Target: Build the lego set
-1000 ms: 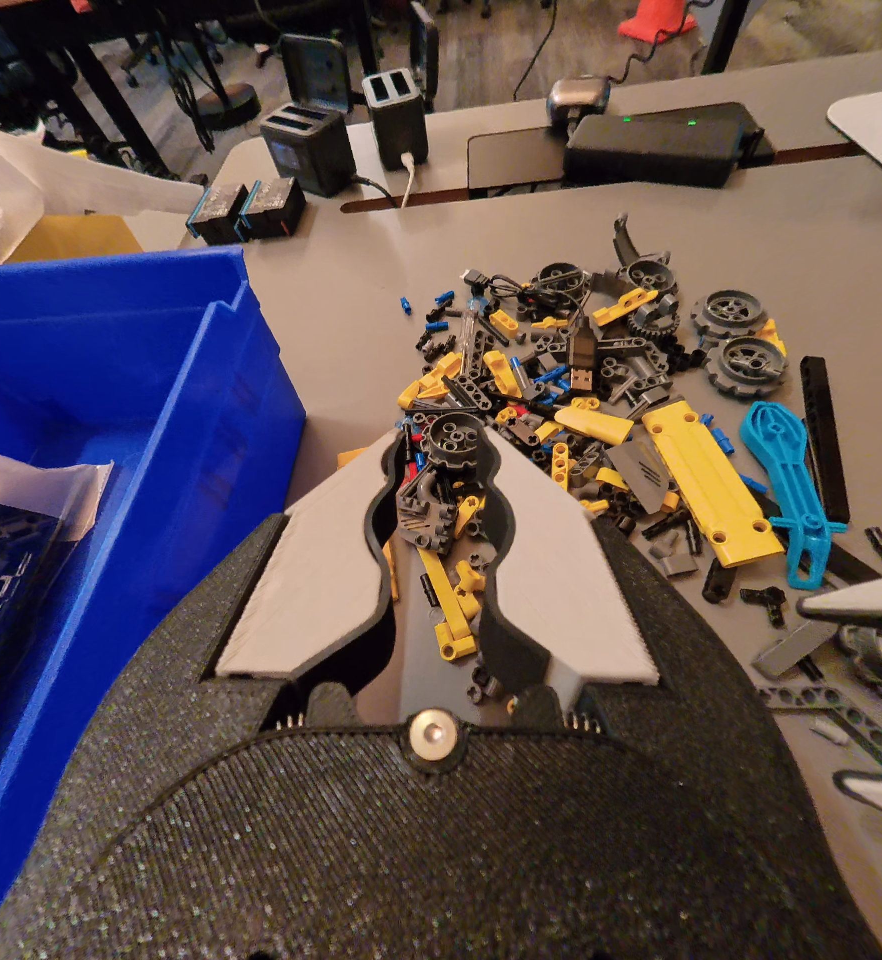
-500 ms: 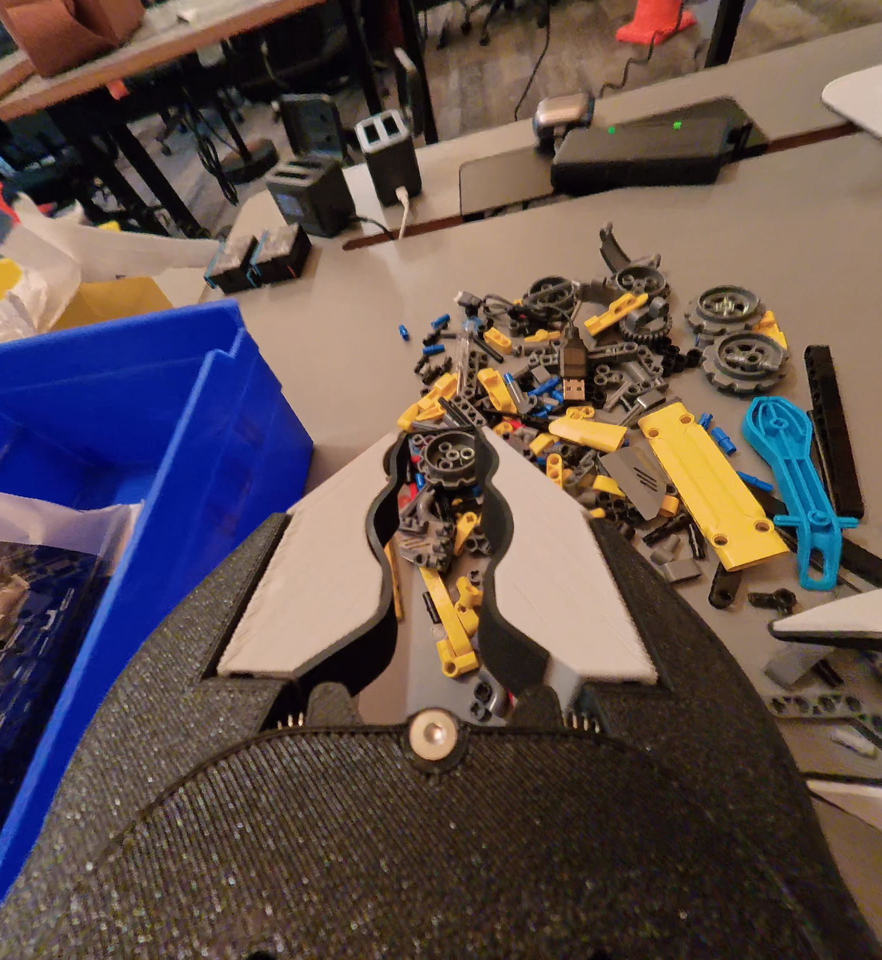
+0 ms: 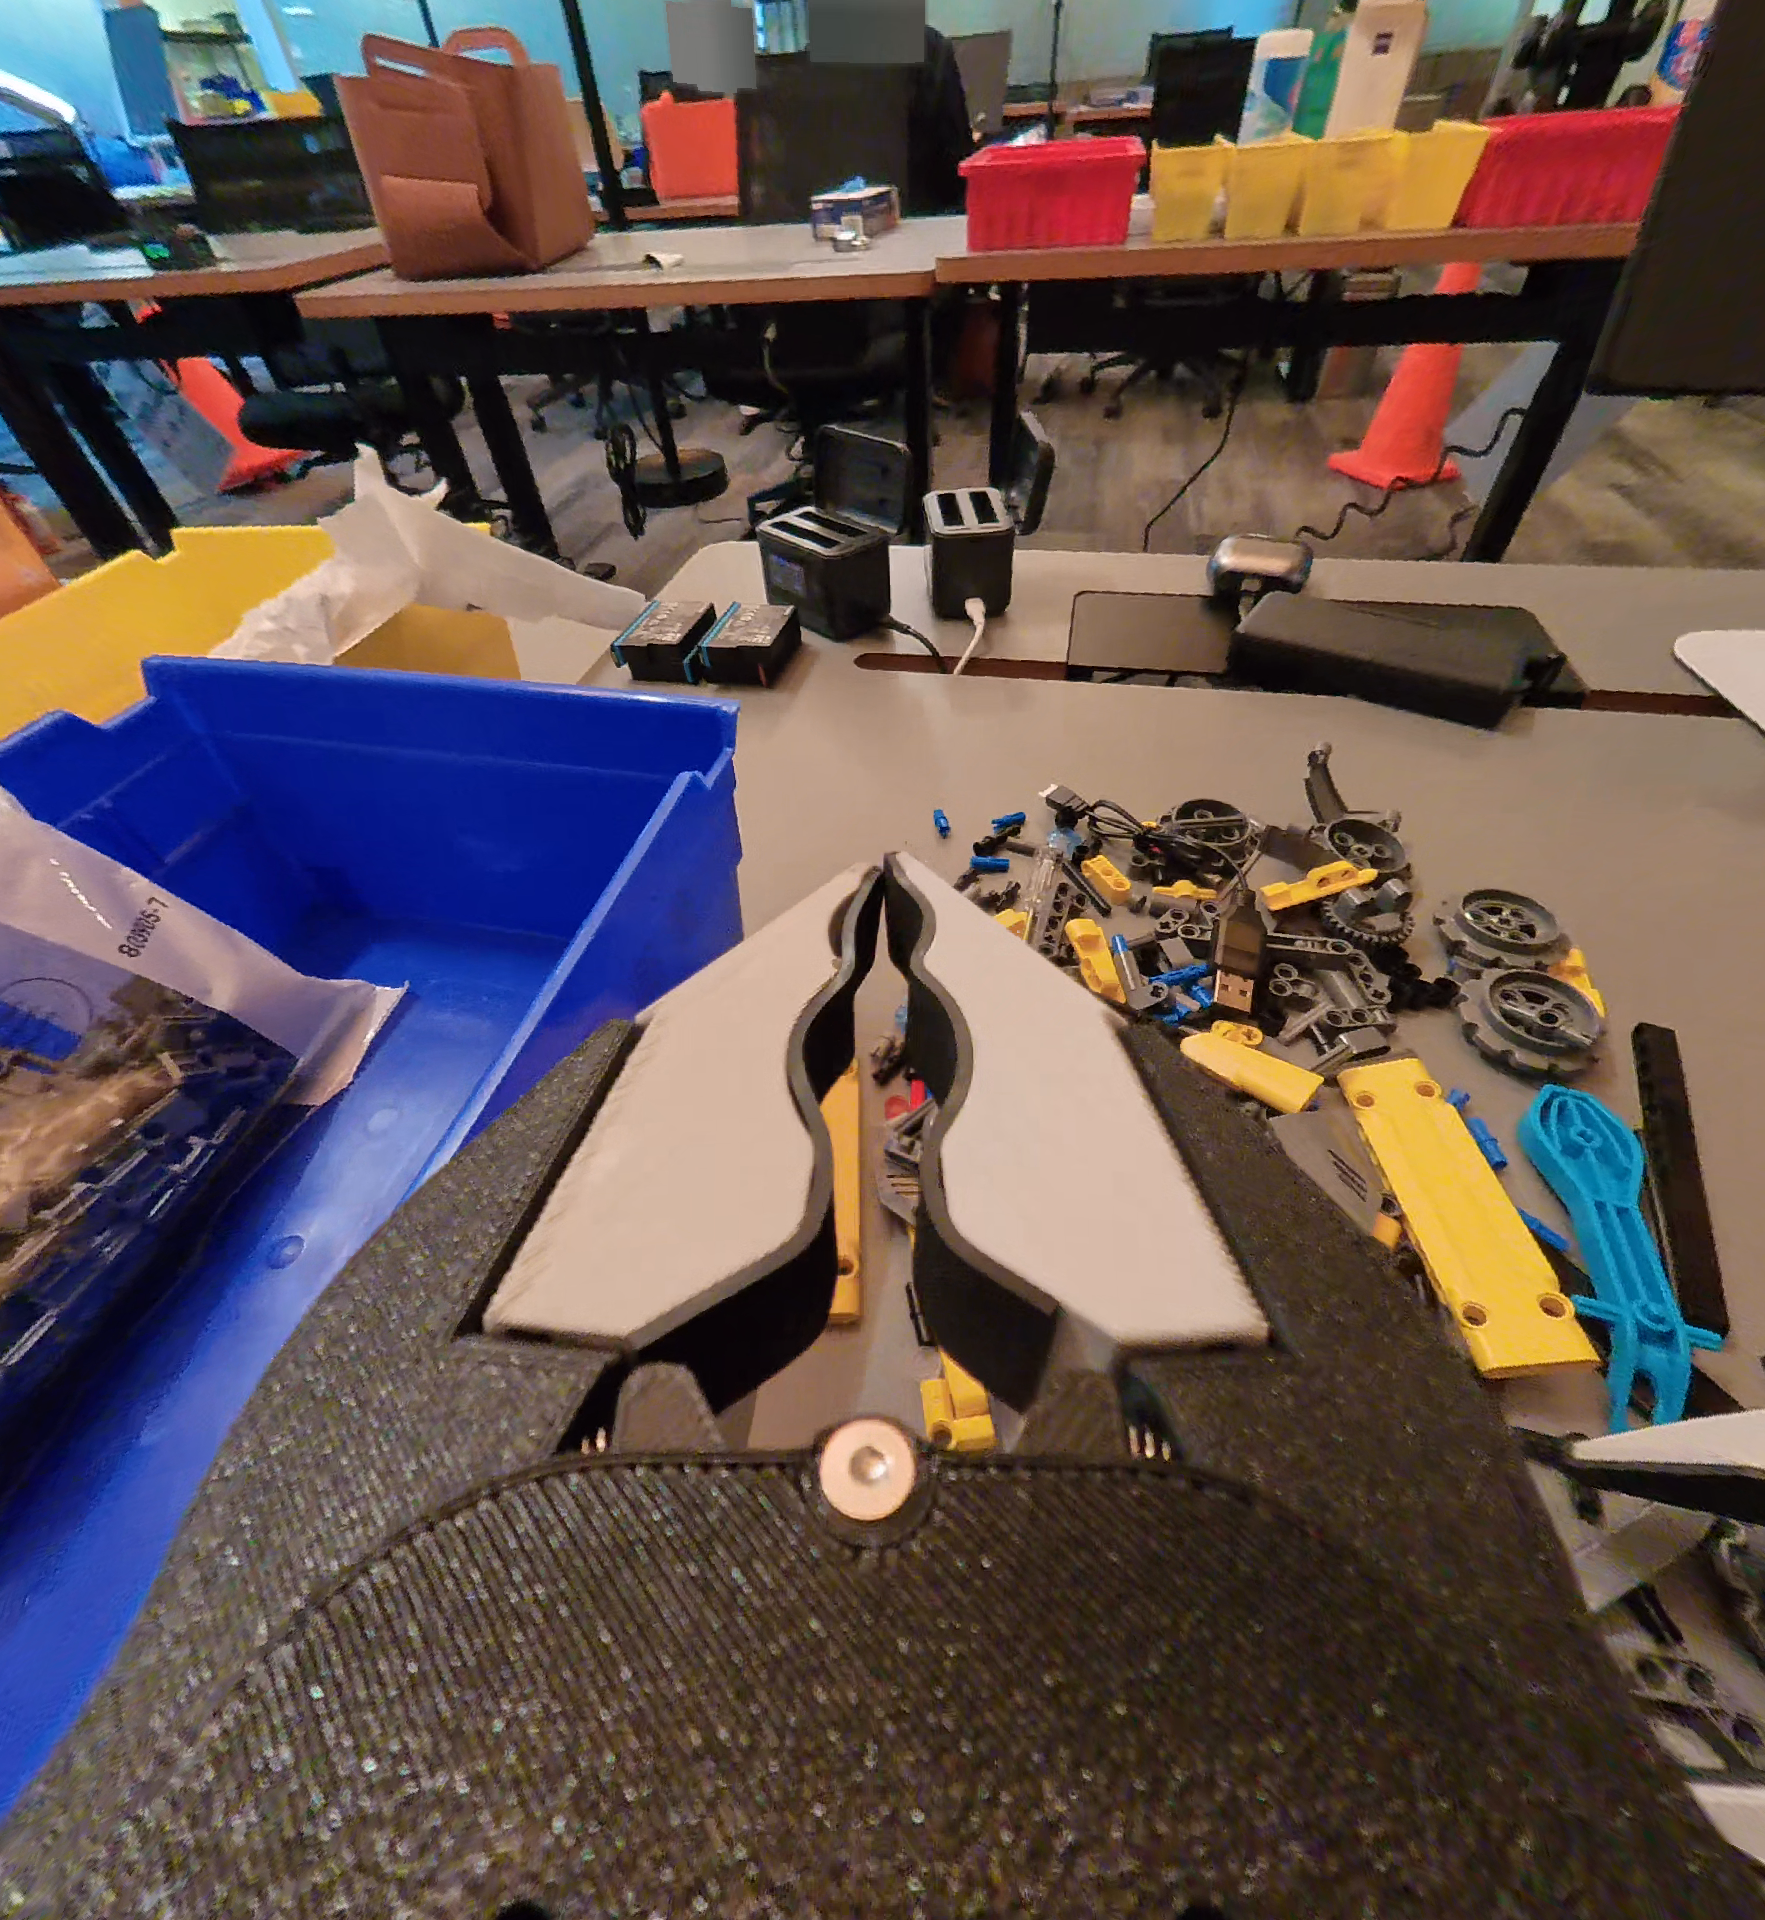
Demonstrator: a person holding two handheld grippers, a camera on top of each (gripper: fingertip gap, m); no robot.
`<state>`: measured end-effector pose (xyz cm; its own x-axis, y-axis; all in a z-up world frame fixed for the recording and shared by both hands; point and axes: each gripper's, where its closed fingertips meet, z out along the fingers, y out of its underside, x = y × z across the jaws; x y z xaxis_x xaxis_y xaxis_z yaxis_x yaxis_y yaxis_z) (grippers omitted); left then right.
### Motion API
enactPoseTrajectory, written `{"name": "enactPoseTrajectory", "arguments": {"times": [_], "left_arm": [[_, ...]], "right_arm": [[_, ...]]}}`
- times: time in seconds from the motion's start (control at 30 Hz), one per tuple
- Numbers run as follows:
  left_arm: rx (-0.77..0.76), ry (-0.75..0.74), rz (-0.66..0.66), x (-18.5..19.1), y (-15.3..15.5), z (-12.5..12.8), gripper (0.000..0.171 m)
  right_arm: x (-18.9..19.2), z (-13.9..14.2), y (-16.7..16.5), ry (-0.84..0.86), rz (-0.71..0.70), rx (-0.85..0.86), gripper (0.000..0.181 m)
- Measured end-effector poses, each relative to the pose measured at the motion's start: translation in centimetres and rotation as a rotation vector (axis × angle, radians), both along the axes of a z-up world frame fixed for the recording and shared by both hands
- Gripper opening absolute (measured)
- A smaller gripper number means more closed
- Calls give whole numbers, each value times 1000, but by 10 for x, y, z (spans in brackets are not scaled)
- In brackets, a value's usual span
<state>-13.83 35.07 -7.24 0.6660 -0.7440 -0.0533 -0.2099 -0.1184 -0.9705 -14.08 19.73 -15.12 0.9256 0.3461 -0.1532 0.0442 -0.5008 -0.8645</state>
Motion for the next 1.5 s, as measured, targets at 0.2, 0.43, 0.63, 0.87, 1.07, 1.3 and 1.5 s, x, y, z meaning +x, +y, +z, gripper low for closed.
{"name": "enactPoseTrajectory", "arguments": {"times": [0.2, 0.43, 0.63, 0.87, 1.07, 1.3, 1.5], "left_arm": [[7, 11, 0, 1, -1, -1, 0], [-6, -4, 11, -2, 2, -1, 0], [-3, 3, 5, -2, 1, -2, 2], [-42, 7, -29, 0, -3, -7, 4], [-225, 177, -111, 8, -11, -57, 12], [-339, 214, -174, 12, -21, -77, 27], [-339, 428, -87, 1, -15, -112, 54]], "right_arm": [[-2, -1, 0, -25, 4, 0, 42], [-3, -5, 1, -80, 3, -8, 42], [-3, -5, 1, -65, 4, -11, 45], [-3, -7, 1, -74, 2, -18, 46], [-3, -8, 1, -92, 2, -22, 46], [-3, -8, 1, -88, 3, -21, 48], [-2, -8, 1, -82, -1, -25, 49]]}}
